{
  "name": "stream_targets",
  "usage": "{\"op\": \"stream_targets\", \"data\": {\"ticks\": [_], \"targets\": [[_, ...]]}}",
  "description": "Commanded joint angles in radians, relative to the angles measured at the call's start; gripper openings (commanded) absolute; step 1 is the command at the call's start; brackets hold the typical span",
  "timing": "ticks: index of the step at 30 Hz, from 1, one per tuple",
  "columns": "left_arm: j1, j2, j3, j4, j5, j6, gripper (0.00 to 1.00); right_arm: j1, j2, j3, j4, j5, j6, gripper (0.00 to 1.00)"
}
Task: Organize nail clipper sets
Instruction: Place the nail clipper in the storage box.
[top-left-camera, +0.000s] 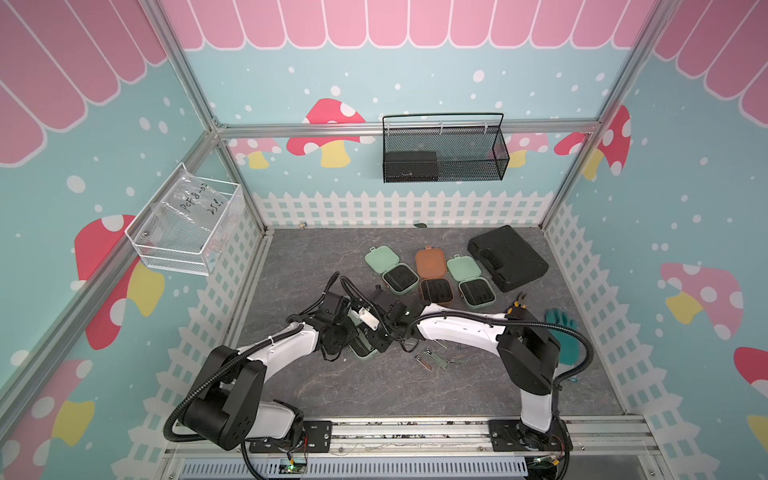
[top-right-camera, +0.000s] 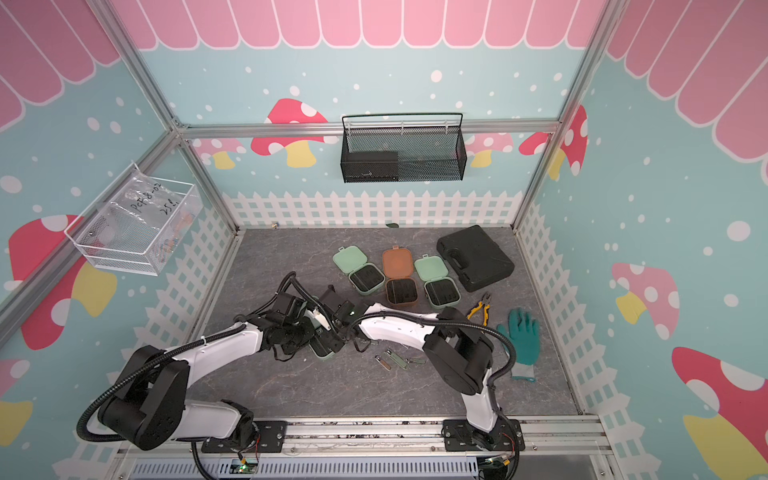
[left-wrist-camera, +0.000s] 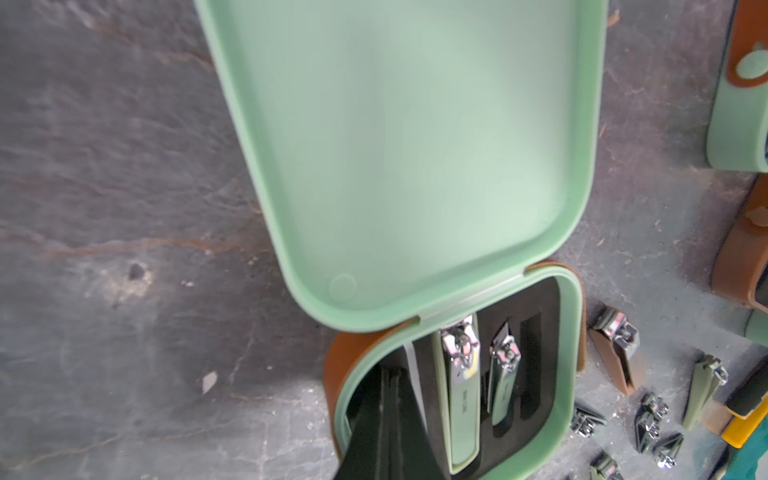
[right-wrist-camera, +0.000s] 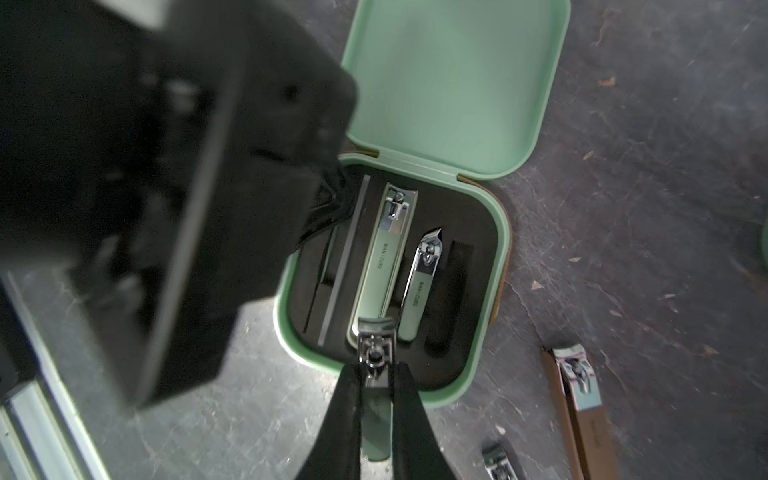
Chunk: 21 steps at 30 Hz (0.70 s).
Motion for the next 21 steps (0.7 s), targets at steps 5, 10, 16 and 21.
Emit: {"op": "stream_targets", "data": {"ticks": [5, 10, 16, 21], "targets": [[-0.001, 0.011, -0.026, -0.01, 0.007, 0.006, 0.0, -0.044, 0.067, 0.048, 0.05, -0.051, 0.077, 0.04], [-0.001, 0.016, -0.027, -0.007, 0.009, 0.006, 0.0, -0.057, 0.103, 0.058, 0.073, -0.067, 0.107, 0.04], [-0.001, 0.019, -0.029, -0.002, 0.011, 0.006, 0.0, -0.069, 0.129, 0.061, 0.075, -0.077, 0.132, 0.04], [-0.001, 0.022, -0.031, 0.0, 0.012, 0.006, 0.0, -0.076, 0.135, 0.051, 0.073, -0.055, 0.147, 0.04]]}}
